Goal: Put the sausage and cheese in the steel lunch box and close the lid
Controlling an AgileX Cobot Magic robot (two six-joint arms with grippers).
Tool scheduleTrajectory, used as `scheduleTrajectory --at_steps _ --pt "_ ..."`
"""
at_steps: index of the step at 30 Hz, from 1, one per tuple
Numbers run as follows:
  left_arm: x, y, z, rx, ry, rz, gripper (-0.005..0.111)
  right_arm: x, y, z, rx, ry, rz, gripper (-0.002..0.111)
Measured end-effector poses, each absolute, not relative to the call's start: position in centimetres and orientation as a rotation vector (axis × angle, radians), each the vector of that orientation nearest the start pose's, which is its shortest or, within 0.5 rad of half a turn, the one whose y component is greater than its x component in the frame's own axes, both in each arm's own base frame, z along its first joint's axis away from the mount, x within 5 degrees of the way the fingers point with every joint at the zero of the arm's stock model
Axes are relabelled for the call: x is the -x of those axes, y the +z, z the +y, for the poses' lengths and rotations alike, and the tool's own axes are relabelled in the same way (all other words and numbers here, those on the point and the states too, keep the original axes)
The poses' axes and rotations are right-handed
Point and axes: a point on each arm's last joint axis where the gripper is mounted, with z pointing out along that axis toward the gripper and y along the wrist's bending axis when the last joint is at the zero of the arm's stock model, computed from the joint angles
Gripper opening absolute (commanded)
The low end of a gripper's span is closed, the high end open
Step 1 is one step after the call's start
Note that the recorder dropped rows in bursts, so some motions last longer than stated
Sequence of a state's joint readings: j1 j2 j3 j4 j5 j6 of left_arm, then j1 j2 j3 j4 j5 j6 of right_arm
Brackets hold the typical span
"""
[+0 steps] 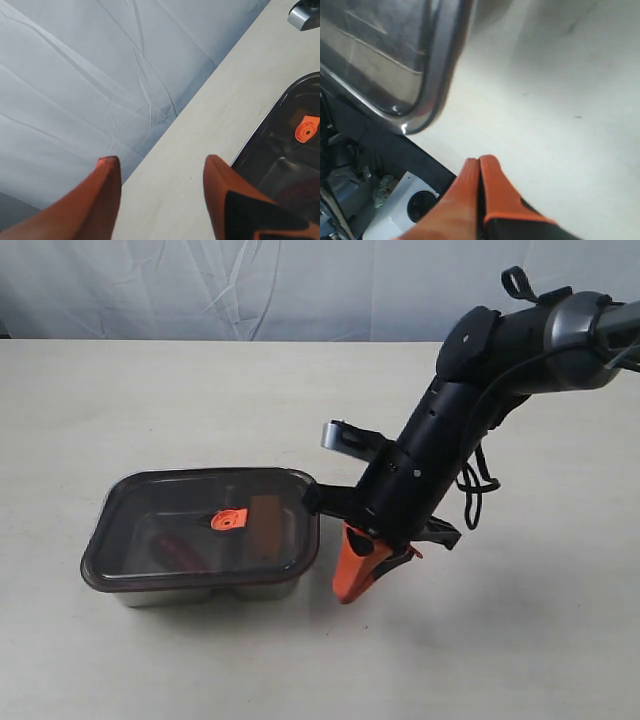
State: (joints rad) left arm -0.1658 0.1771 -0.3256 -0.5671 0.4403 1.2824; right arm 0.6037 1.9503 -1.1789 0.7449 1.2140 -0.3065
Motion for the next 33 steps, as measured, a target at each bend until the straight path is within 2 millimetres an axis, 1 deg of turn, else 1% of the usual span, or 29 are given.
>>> scheduleTrajectory --at_steps 2,4,9,11,13,17,20,28,33 --pt "-5.1 27.8 -3.0 -0.916 0.243 1.451 0.049 -24.1 16.6 23.4 0.886 0.990 3.262 -0.001" --pt "-5.1 27.8 -3.0 -0.916 0.243 1.451 0.049 -24.0 17.6 23.2 0.890 0.975 3.236 -0.001" --pt "-5.1 27.8 -3.0 -0.916 0.243 1.451 0.049 -23.3 21.4 23.0 0.883 1.040 3.119 -0.001" --pt "-5.1 27.8 -3.0 -0.915 0.244 1.450 0.049 -22.8 22.3 23.3 0.882 1.069 3.076 -0.001" --pt "-5.1 27.8 -3.0 -0.915 0.244 1.450 0.049 -22.4 22.7 23.9 0.896 1.070 3.043 -0.001" --pt "-5.1 27.8 -3.0 -0.914 0.242 1.450 0.049 -21.5 22.1 25.7 0.972 1.052 2.980 -0.001" --pt "-5.1 27.8 -3.0 -0.913 0.240 1.450 0.049 -21.1 21.2 26.8 0.997 1.030 2.968 -0.001" --pt "-5.1 27.8 -3.0 -0.913 0.240 1.450 0.049 -22.4 18.6 27.7 0.903 0.966 2.960 -0.001" --pt "-5.1 27.8 -3.0 -0.913 0.240 1.450 0.049 -22.7 17.4 28.0 0.878 0.947 2.971 -0.001"
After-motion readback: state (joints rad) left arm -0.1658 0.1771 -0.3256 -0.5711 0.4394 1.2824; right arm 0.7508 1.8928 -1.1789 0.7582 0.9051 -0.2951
